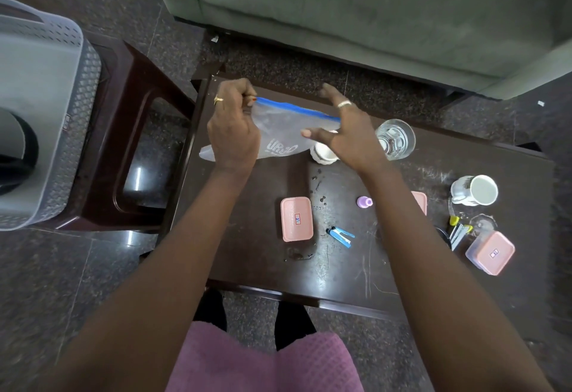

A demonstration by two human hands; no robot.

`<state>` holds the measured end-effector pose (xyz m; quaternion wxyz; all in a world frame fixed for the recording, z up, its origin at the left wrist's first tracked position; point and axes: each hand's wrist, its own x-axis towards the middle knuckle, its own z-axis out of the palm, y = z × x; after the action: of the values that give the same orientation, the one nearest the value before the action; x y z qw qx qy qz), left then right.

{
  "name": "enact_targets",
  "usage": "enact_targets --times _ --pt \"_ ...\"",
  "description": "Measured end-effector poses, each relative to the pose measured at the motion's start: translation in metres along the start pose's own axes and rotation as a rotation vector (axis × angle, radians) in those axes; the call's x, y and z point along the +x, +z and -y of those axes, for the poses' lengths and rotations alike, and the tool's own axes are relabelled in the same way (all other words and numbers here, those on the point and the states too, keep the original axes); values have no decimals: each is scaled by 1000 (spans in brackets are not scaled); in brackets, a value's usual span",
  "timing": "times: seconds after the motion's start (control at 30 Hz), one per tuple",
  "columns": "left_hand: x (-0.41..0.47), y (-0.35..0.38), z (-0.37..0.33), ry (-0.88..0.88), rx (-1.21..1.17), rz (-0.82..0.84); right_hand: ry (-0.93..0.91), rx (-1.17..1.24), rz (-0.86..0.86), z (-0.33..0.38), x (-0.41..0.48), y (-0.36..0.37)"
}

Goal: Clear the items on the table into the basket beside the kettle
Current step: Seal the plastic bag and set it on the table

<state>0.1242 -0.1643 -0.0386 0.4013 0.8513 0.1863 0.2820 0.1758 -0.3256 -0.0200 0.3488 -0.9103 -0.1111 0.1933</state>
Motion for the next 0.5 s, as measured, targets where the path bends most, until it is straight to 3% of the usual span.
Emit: enact_targets --times 0.1,0.17,0.27,0.43,0.5 --pt "7 -1 0 98 -82 87 -227 89 -89 40 3 12" --pt "9 -1 3 126 -141 124 -251 222 -147 58 6 18" --pt "9 -5 19 31 -259 205 -223 244 -206 60 12 21" --pt "5 -25 67 11 65 390 -84 418 -291 44 21 16" --pt "1 -27 74 30 119 377 -51 468 -317 38 24 14"
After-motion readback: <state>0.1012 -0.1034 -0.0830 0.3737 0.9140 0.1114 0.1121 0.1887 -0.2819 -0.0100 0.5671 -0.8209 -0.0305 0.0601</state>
